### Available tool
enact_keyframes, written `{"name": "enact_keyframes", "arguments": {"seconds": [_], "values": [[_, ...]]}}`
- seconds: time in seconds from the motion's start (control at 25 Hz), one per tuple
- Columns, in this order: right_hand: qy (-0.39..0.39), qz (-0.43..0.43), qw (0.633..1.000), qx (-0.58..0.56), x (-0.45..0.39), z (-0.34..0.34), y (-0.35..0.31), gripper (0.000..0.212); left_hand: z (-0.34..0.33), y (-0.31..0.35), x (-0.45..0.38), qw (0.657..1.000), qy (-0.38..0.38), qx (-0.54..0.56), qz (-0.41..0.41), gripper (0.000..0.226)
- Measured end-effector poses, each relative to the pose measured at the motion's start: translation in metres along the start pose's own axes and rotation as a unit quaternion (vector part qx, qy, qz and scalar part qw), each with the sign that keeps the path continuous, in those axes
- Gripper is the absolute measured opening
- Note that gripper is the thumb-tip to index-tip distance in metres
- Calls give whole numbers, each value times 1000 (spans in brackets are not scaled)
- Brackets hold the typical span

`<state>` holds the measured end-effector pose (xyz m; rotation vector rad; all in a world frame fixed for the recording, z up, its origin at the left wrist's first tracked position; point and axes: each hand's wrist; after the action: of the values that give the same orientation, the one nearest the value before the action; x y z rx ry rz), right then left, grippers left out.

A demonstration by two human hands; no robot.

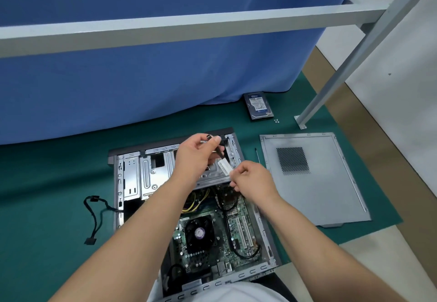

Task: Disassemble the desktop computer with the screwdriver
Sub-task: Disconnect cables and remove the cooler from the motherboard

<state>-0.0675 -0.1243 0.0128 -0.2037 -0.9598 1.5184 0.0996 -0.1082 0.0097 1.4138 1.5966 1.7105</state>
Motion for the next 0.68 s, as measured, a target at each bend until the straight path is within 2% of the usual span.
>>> {"name": "enact_keyframes", "arguments": {"seconds": [0.12, 0.16, 0.24, 0.32, 0.36, 0.4, 0.48, 0.56, 0.68], "values": [[-81, 17, 994, -72, -15, 17, -1, 11, -5, 5, -27, 998, 23, 3, 55, 23], [-100, 14, 990, -100, -20, 21, -1, 10, -5, 6, -37, 998, 14, -41, 41, 24], [-91, -14, 987, -132, -31, 29, 2, 8, -3, 8, -57, 984, -10, -173, -44, 23], [-48, -47, 988, -142, -51, 39, 3, 7, 3, 10, -78, 939, -1, -320, -124, 27], [-25, -64, 987, -145, -63, 45, 4, 8, 10, 8, -90, 904, 14, -399, -152, 30], [-6, -79, 986, -149, -77, 51, 4, 9, 18, 5, -101, 861, 27, -482, -164, 32], [17, -103, 982, -155, -108, 59, 5, 10, 31, -4, -116, 778, 40, -612, -135, 40], [19, -122, 981, -152, -143, 57, 8, 10, 34, -15, -121, 742, 72, -655, -124, 46], [7, -167, 979, -112, -189, 36, 18, 8, 29, -21, -120, 725, 109, -665, -142, 49]]}}
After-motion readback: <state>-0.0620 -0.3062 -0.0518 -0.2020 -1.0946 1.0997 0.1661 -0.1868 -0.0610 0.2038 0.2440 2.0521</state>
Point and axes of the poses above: each hand's wrist, its own x-axis away from the middle knuckle, its own z-axis out of the back of the hand, y = z × x, and after that the axes turned 4 degrees about x, right-handed
